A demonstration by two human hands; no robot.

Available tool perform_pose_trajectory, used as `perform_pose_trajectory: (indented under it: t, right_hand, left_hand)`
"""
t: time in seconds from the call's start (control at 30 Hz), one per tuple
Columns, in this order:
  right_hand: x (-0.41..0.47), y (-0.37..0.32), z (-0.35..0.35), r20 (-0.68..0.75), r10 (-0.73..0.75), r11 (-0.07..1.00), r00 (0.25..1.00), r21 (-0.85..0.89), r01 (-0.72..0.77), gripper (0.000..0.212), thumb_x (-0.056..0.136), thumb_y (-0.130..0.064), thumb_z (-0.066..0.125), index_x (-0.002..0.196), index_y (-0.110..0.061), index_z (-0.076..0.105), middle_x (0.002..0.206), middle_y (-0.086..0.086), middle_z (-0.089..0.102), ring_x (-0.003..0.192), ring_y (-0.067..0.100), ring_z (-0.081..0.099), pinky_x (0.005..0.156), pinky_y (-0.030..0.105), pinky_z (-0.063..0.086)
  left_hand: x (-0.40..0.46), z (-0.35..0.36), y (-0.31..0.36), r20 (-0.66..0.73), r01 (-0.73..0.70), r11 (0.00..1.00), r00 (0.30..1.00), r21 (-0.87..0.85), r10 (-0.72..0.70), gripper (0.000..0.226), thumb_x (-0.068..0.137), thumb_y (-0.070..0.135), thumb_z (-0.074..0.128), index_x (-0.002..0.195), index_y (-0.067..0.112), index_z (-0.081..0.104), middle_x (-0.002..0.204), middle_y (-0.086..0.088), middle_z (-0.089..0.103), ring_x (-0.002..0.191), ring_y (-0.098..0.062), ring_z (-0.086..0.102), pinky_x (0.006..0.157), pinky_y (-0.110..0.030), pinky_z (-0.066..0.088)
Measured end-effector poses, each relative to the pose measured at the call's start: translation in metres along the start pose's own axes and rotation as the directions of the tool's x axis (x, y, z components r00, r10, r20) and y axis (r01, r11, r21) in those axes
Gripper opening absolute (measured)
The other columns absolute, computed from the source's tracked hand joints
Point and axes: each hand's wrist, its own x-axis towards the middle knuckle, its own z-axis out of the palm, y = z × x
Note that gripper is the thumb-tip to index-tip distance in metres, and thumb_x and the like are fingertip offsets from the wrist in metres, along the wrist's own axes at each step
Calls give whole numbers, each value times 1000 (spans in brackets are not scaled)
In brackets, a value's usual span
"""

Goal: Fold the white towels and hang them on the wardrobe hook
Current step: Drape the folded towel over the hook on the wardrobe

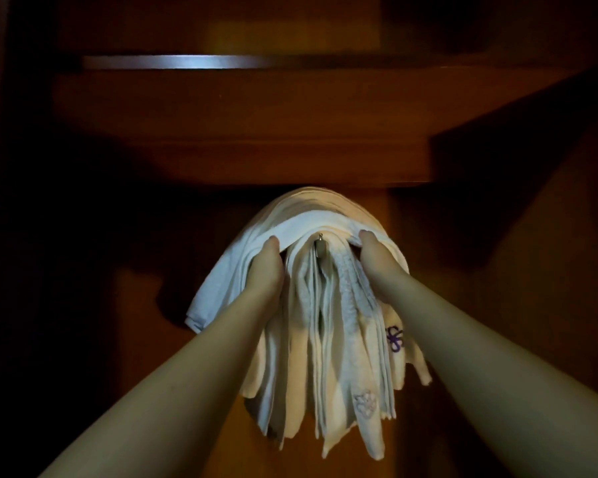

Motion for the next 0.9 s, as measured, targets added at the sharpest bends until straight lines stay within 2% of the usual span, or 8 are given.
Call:
perform_pose_trajectory:
  t: [0.07, 0.23, 0.4, 0.5, 0.57, 0.67, 0.77, 0.9]
  right_hand:
    - [-9, -1, 5, 21, -15, 999, 1000, 43, 14, 46, 98, -51, 33, 99, -16, 64, 103, 10, 69, 107, 30, 62, 107, 42, 43]
    - [-19, 8, 5, -16, -4, 995, 1000, 97, 6, 38, 102, -40, 34, 95, -17, 63, 102, 14, 68, 100, 30, 60, 94, 38, 46]
    - [-34, 20, 2, 43, 50, 987, 998, 153, -56, 48, 100, -42, 37, 116, -9, 68, 114, 20, 71, 110, 34, 65, 105, 48, 48]
    - [-54, 18, 0, 96, 57, 986, 994, 151, -71, 51, 106, -47, 33, 116, -12, 68, 114, 18, 71, 106, 28, 68, 94, 40, 53]
    - [-68, 26, -8, 91, 60, 996, 994, 54, -65, 56, 104, -61, 25, 123, -24, 63, 118, 9, 68, 112, 21, 62, 96, 36, 49]
    - [-90, 44, -21, 59, 91, 982, 994, -172, -79, 96, 77, -96, 21, 152, -38, 38, 157, 6, 40, 143, 31, 37, 118, 55, 26]
    - [-120, 53, -25, 7, 86, 957, 996, -277, -81, 82, 94, -78, 20, 158, -27, 28, 163, 6, 26, 151, 30, 21, 120, 49, 19]
    - [-155, 75, -21, -18, 112, 925, 994, -364, -111, 69, 102, -61, 27, 157, -19, 27, 164, 3, 21, 151, 24, 20, 121, 37, 17]
  left_hand:
    - [-3, 0, -4, -20, 10, 1000, 1000, -27, -11, 35, 105, 39, 37, 96, 21, 66, 93, 1, 71, 93, -16, 64, 81, -30, 49]
    - [-9, 7, -7, -2, 45, 990, 999, -133, -46, 53, 99, 49, 38, 118, 12, 70, 110, -11, 74, 108, -30, 67, 105, -45, 48]
    - [-21, 2, -16, -83, 96, 967, 989, -234, -119, 52, 93, 51, 39, 114, 15, 70, 113, -12, 71, 107, -34, 64, 104, -46, 48]
    - [-31, -12, -38, -118, 163, 946, 972, -279, -202, 58, 89, 53, 41, 123, 13, 66, 127, -12, 66, 113, -35, 62, 105, -46, 47]
    - [-55, -22, -38, -122, 213, 941, 960, -262, -251, 57, 101, 51, 35, 135, 10, 57, 135, -12, 60, 122, -36, 57, 106, -41, 45]
    - [-70, -49, -54, -247, 260, 938, 917, -229, -315, 63, 105, 49, 36, 147, 1, 40, 142, -18, 49, 132, -36, 47, 105, -40, 40]
    - [-81, -89, -72, -357, 315, 929, 859, -197, -367, 67, 101, 50, 47, 148, 4, 34, 144, -19, 49, 128, -37, 50, 92, -42, 44]
    - [-106, -118, -101, -135, 385, 917, 919, 106, -370, 69, 99, 62, 33, 144, 12, 47, 142, -10, 54, 129, -33, 53, 104, -43, 46]
